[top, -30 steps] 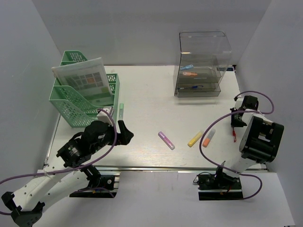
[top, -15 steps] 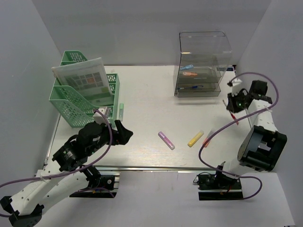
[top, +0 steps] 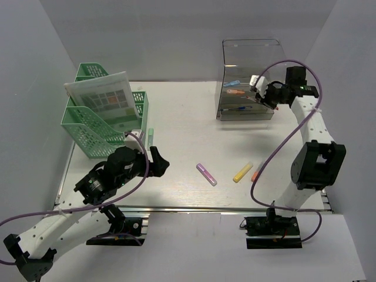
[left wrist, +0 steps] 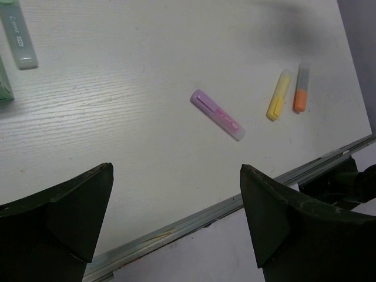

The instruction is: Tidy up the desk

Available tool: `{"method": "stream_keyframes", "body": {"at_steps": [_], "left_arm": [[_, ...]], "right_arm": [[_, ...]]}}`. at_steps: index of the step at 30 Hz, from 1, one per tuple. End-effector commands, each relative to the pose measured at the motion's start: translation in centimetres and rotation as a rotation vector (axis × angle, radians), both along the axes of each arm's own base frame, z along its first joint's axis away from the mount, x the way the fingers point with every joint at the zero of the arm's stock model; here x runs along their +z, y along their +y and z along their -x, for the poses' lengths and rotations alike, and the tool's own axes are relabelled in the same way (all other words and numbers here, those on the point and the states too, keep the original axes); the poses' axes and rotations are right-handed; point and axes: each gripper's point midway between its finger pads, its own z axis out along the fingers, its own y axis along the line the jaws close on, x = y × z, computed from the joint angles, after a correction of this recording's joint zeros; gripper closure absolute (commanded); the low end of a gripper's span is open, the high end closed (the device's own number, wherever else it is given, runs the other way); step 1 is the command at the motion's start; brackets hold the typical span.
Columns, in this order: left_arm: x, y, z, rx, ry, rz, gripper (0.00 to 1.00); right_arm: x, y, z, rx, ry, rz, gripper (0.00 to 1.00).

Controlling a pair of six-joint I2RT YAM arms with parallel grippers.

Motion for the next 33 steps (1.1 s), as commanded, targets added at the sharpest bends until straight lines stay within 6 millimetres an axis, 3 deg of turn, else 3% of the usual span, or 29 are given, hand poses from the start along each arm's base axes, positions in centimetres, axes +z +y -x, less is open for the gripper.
{"method": "stream_keyframes", "body": {"at_steps": [1, 6, 7, 11, 23, 26, 27, 30, 33], "left_arm": [[-0.4, -0.3, -0.8, 0.003, -0.013, -0.017, 0.02], [-1.0, -1.1, -1.3, -0.004, 0.000, -0.012, 0.02], [-1.1, -1.2, -1.3, -0.005, 0.004, -0.013, 0.02], [-1.0, -1.7, -1.6, -0.007, 0.008, -0.005, 0.02], [-0.8, -1.6, -1.2, -0.006, 0.018, 0.013, 0.02], [-0.8, -1.5, -1.1, -0.004, 0.021, 0.015, 0.02], [-0.6, -1.5, -1.1, -0.005, 0.018, 0.019, 0.02], [-0.5, -1.4, -1.0, 0.000, 0.017, 0.023, 0.02], [-0.3, -1.3, -0.9, 0.001, 0.015, 0.030, 0.02]], "right_arm": [[1.4, 1.5, -1.2, 0.143, -0.096, 0.104, 1.00], [0.5, 2.5, -2.5, 0.248, -0.112, 0.155, 1.00], [0.3, 4.0, -2.6, 0.282, -0.125, 0.155, 1.00], [-1.3, 5.1, -3.2, 0.318, -0.137, 0.131, 1.00], [-6.5, 5.6, -4.8, 0.275, -0.090, 0.145, 1.00], [-6.8, 5.7, -5.5, 0.252, -0.093, 0.145, 0.88], [-6.8, 5.7, -5.6, 0.243, -0.092, 0.143, 0.72], [-7.0, 5.4, -5.8, 0.233, -0.091, 0.148, 0.68], [-6.5, 5.5, -5.9, 0.227, -0.099, 0.140, 0.56]]}}
